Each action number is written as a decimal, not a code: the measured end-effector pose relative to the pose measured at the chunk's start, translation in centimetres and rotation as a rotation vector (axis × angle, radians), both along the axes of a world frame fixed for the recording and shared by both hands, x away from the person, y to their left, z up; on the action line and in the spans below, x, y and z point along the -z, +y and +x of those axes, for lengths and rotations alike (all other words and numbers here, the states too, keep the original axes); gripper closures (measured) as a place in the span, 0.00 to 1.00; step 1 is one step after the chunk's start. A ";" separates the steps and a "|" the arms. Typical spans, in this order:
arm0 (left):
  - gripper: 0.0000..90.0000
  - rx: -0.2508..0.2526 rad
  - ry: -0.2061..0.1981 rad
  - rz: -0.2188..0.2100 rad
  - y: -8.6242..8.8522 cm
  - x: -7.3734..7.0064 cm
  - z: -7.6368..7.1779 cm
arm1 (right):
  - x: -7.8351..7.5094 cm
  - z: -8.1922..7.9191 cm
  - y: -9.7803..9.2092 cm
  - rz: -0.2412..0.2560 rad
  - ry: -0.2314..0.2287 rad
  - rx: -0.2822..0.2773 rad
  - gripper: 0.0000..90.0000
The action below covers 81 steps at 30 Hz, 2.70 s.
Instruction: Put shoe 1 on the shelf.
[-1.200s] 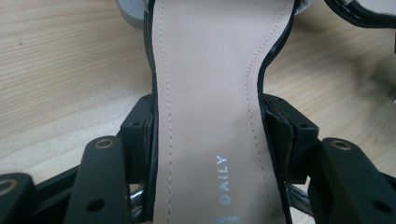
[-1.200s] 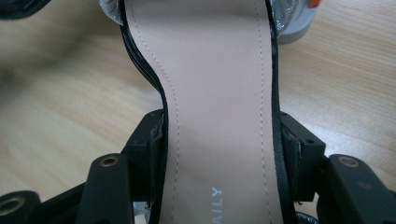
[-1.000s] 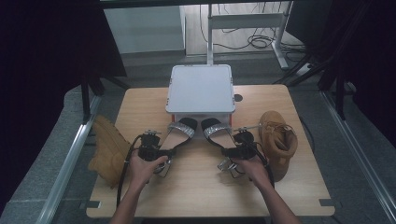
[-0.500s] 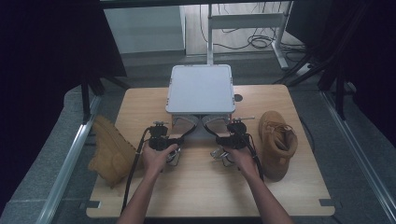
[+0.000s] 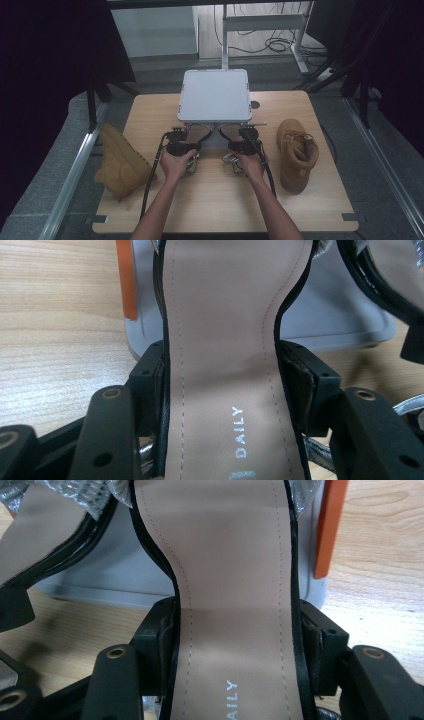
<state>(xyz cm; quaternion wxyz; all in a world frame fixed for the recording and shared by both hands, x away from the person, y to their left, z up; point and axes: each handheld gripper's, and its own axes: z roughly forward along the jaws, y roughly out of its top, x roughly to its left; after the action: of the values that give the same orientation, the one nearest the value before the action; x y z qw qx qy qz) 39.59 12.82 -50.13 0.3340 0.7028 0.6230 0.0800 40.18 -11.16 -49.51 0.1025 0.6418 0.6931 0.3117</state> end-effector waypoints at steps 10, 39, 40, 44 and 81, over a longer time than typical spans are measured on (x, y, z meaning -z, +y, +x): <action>0.48 -0.007 0.026 0.025 -0.4 0.8 0.2 | 1.0 0.5 0.5 -0.070 0.020 0.005 0.47; 0.25 0.063 -0.020 -0.009 0.8 -0.8 -0.4 | -0.3 -0.2 0.4 -0.069 -0.146 -0.030 0.28; 0.25 0.063 -0.020 -0.009 0.8 -0.8 -0.4 | -0.3 -0.2 0.4 -0.069 -0.146 -0.030 0.28; 0.25 0.069 -0.021 -0.008 0.9 -1.0 -0.6 | -0.7 -0.2 0.2 -0.086 -0.142 -0.065 0.29; 0.29 0.243 -0.147 -0.061 5.3 -3.4 -8.4 | -2.0 -8.0 -2.1 -0.039 -0.168 -0.314 0.30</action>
<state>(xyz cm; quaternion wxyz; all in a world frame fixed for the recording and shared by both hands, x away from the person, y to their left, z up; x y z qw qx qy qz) 31.18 18.08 -46.71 0.4069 0.7549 0.5094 0.0711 32.23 -13.25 -47.55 0.1225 0.4954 0.7797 0.3628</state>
